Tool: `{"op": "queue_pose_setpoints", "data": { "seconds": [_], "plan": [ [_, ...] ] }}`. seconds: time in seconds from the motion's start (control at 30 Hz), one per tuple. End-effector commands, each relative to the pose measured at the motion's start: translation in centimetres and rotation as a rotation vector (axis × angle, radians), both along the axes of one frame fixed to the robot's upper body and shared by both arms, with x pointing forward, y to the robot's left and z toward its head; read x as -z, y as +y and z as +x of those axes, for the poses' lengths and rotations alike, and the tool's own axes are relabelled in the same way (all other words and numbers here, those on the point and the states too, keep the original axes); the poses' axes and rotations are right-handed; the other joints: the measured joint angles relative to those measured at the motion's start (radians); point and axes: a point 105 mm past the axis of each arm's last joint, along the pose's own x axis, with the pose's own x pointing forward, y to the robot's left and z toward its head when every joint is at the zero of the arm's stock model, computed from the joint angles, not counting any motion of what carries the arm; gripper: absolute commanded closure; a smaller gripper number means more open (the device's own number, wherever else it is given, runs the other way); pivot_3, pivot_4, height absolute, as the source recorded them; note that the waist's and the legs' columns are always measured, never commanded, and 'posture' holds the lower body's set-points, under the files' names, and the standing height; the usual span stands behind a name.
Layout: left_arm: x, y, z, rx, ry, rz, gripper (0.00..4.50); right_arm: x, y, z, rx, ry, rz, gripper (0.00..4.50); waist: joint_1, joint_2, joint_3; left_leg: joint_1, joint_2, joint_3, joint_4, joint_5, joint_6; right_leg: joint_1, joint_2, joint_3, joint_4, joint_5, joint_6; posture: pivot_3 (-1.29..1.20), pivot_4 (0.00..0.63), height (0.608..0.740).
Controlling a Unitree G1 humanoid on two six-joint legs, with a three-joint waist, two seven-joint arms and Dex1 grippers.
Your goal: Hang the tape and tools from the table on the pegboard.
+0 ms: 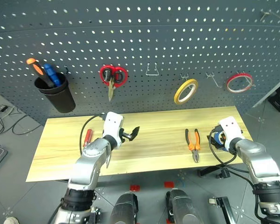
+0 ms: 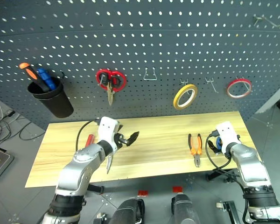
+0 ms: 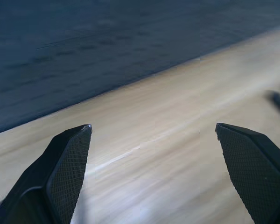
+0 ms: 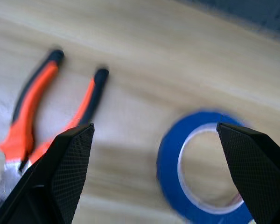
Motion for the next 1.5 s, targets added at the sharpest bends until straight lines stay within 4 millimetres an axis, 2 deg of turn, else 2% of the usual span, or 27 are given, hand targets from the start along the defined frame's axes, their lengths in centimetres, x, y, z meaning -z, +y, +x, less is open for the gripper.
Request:
{"op": "queue_pose_setpoints", "data": {
  "seconds": [0.03, 0.27, 0.43, 0.6, 0.87, 1.0, 1.3, 1.5],
  "plan": [
    [-1.8, -4.1, 0.1, 0.259, -0.049, -0.013, 0.02, -0.8, -1.1, 0.7, 0.036, 0.022, 0.033, 0.00, -0.003, 0.001, 0.013, 0.000, 0.000, 0.000, 0.001, 0.000, 0.000, 0.000, 0.000, 0.000, 0.001, 0.000, 0.000, -0.22, 0.343, 0.740],
    [-3.6, -10.1, 0.3, 0.592, -0.105, -0.004, 0.02, -1.0, -1.8, 2.3, 0.040, 0.051, 0.050, 0.00, -0.011, -0.001, 0.059, 0.000, 0.000, 0.001, 0.001, 0.000, 0.000, -0.001, -0.001, 0.000, 0.001, 0.000, 0.000, -0.23, 0.389, 0.740],
    [-4.0, -12.7, -0.1, 0.752, -0.119, 0.022, 0.02, -1.3, -2.2, 3.3, 0.064, 0.052, 0.065, 0.00, -0.019, -0.001, 0.087, -0.001, 0.000, 0.002, 0.003, 0.000, 0.000, -0.002, -0.001, -0.001, 0.004, 0.000, 0.001, -0.24, 0.420, 0.740],
    [-3.4, -14.2, 0.0, 0.841, -0.160, 0.099, 0.02, -1.2, -2.8, 4.2, 0.123, 0.062, 0.111, 0.00, -0.030, -0.002, 0.111, -0.001, 0.000, 0.003, 0.003, 0.001, -0.001, -0.002, -0.002, -0.001, 0.004, 0.000, 0.001, -0.24, 0.434, 0.740],
    [-3.7, -14.8, -0.3, 0.914, -0.188, 0.116, 0.02, -0.5, -2.4, 4.4, 0.175, 0.114, 0.193, 0.00, -0.032, -0.005, 0.128, -0.001, 0.001, 0.003, 0.003, 0.001, -0.002, -0.002, -0.002, -0.001, 0.004, 0.001, 0.002, -0.23, 0.442, 0.740],
    [-3.8, -14.9, -0.3, 0.920, -0.194, 0.118, 0.00, -0.3, -2.3, 4.3, 0.167, 0.123, 0.194, 0.79, -0.032, -0.005, 0.128, -0.001, 0.001, 0.003, 0.003, 0.001, -0.002, -0.002, -0.002, -0.001, 0.004, 0.001, 0.002, -0.22, 0.440, 0.740],
    [-3.7, -14.5, -0.2, 0.915, -0.188, 0.120, 0.00, -0.1, -2.0, 4.1, 0.160, 0.134, 0.185, 3.72, -0.032, -0.005, 0.128, -0.001, 0.001, 0.003, 0.003, 0.001, -0.002, -0.002, -0.002, -0.002, 0.004, 0.001, 0.002, -0.21, 0.436, 0.740],
    [-4.3, -14.8, -0.4, 0.902, -0.212, 0.095, 0.00, -0.5, -1.7, 4.1, 0.131, 0.096, 0.140, 3.82, -0.031, -0.005, 0.128, -0.001, 0.001, 0.003, 0.003, 0.002, -0.003, -0.002, -0.002, -0.002, 0.004, 0.001, 0.002, -0.21, 0.405, 0.740]
  ]
}}
